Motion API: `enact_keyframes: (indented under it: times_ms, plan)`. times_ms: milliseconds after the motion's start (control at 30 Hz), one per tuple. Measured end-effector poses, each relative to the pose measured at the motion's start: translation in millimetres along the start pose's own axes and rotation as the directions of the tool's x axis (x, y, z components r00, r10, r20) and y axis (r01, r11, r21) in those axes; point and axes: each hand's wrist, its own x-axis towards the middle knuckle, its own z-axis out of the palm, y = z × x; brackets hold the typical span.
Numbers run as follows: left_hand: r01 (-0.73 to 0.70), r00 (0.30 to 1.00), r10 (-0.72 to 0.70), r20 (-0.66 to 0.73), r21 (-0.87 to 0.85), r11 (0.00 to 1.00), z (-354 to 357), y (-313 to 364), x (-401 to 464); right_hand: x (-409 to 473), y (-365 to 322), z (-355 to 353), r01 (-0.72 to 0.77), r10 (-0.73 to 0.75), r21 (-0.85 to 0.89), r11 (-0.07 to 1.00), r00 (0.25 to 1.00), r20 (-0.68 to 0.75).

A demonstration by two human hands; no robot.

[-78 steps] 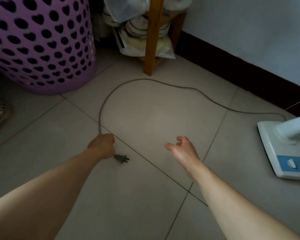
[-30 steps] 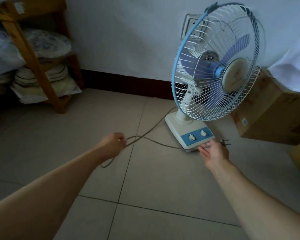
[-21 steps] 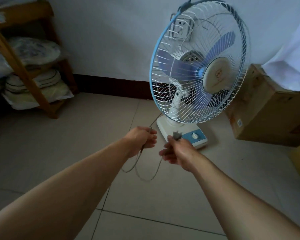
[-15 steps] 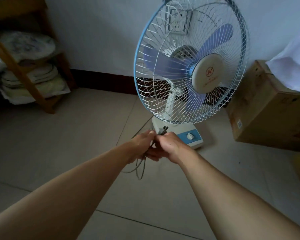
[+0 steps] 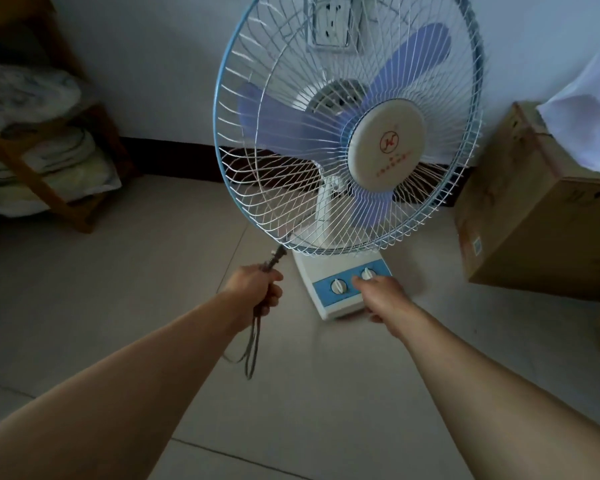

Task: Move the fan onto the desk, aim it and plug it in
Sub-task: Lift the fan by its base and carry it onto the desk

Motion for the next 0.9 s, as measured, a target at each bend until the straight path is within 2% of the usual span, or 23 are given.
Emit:
enact_keyframes:
  times_ms: [100,200,333,433,633,800,900]
  plan:
    - [0.020,0.999,-0.016,0.045,-0.102,0.995,9,-12,25,15,13,3,0.042,-0.043,-0.032,0.999,0.999,-0.029]
    - [0.043,0.996,-0.031,0.081,-0.152,0.987,22,-23,51,35,22,6,0.022,-0.030,-0.089,0.996,0.996,-0.082]
    - [0.039,0.998,-0.026,0.058,-0.233,0.972,38,-36,80,68,24,3,0.011,-0.048,-0.263,0.965,0.990,-0.136]
    - [0.030,0.999,-0.024,0.024,-0.288,0.957,44,-44,96,87,23,7,-0.028,-0.010,-0.308,0.951,0.993,-0.122]
    - [0.017,0.999,-0.028,-0.033,-0.297,0.955,54,-56,115,89,30,19,-0.115,0.042,-0.354,0.928,0.977,-0.208]
    - [-0.062,0.987,0.024,-0.161,-0.235,0.970,47,-62,133,84,32,38,-0.168,0.102,-0.369,0.914,0.976,-0.192]
    - [-0.090,0.983,0.053,-0.178,-0.207,0.974,44,-65,144,91,33,44,-0.187,0.111,-0.376,0.907,0.970,-0.216]
